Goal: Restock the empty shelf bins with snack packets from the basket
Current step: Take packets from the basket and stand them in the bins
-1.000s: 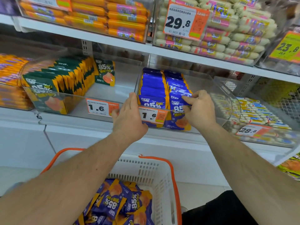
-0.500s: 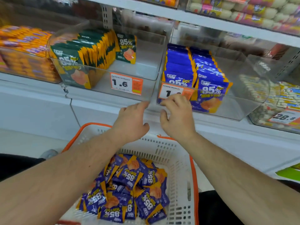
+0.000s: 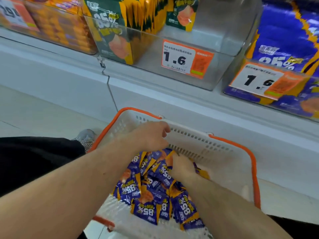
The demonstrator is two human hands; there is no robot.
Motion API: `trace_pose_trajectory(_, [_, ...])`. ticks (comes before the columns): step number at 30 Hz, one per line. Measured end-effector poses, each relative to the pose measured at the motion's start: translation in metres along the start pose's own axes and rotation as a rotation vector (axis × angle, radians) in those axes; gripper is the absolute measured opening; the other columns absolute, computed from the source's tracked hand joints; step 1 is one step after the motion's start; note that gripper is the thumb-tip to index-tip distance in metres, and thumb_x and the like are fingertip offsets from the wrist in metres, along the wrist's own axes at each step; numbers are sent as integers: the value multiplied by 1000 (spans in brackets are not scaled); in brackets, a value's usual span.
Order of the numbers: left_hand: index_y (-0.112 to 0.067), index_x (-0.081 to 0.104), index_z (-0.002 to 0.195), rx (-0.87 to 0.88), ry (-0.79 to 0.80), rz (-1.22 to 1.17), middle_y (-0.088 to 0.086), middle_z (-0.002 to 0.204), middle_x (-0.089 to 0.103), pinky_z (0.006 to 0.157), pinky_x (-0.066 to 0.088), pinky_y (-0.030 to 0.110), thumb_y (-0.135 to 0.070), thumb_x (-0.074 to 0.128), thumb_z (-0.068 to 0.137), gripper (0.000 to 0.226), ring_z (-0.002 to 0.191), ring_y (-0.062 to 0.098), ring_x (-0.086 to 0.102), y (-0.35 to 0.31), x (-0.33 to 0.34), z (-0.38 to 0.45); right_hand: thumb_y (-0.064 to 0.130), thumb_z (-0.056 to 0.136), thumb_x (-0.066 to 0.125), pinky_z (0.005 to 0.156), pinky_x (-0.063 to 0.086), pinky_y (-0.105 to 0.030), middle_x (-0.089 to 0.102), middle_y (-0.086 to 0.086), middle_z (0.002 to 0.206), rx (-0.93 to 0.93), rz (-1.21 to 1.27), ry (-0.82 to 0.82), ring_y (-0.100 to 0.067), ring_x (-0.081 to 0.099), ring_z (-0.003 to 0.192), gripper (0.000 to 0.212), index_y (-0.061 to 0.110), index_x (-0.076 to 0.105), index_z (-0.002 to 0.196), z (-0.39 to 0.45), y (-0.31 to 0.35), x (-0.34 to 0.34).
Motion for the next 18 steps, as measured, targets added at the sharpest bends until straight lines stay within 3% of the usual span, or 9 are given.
trace_pose_trajectory(4, [-20,46,137,-31,-4,-13,-4,130,56,96,48,29,-20,61,88,51,113,14,55,15,3,12,39,77,80,107,37,-48,24,-10,155,-194,-314,5,-35,30,138,99,15,21,152,22,26,25])
trace_pose_trajectory(7, [-20,45,138,-53,1,-40,-4,130,56,93,47,26,-18,62,89,52,112,13,55,21,5,18,45,68,85,105,36,-47,32,-9,148,-259,-430,-28,-35,35,131,103,13,26,147,28,34,33])
trace_pose_trajectory(11, [-20,45,137,-67,21,-68,-5,129,56,96,48,29,-18,61,89,51,112,14,55,22,8,21,44,71,83,108,30,-45,43,-10,135,-272,-499,-74,-34,42,124,91,14,34,142,25,36,29])
trace_pose_trajectory(15, [-20,45,137,-65,12,-110,-5,128,55,94,49,29,-18,60,89,50,110,14,55,18,5,19,22,92,62,103,33,-43,57,-7,123,-262,-501,-88,-30,53,117,38,20,55,129,14,38,0])
trace_pose_trajectory(18, [-19,44,139,-63,-23,-153,-3,129,53,88,50,28,-18,62,88,53,109,15,56,15,-2,13,21,93,59,92,47,-41,65,-5,114,-224,-360,-56,-30,62,107,17,20,64,110,0,25,-35])
Point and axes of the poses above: each hand's wrist, its own z-axis towards the middle knuckle, its own x-axis out of the palm, y = z × x, the point moved 9 cm from there along z, towards the middle knuckle
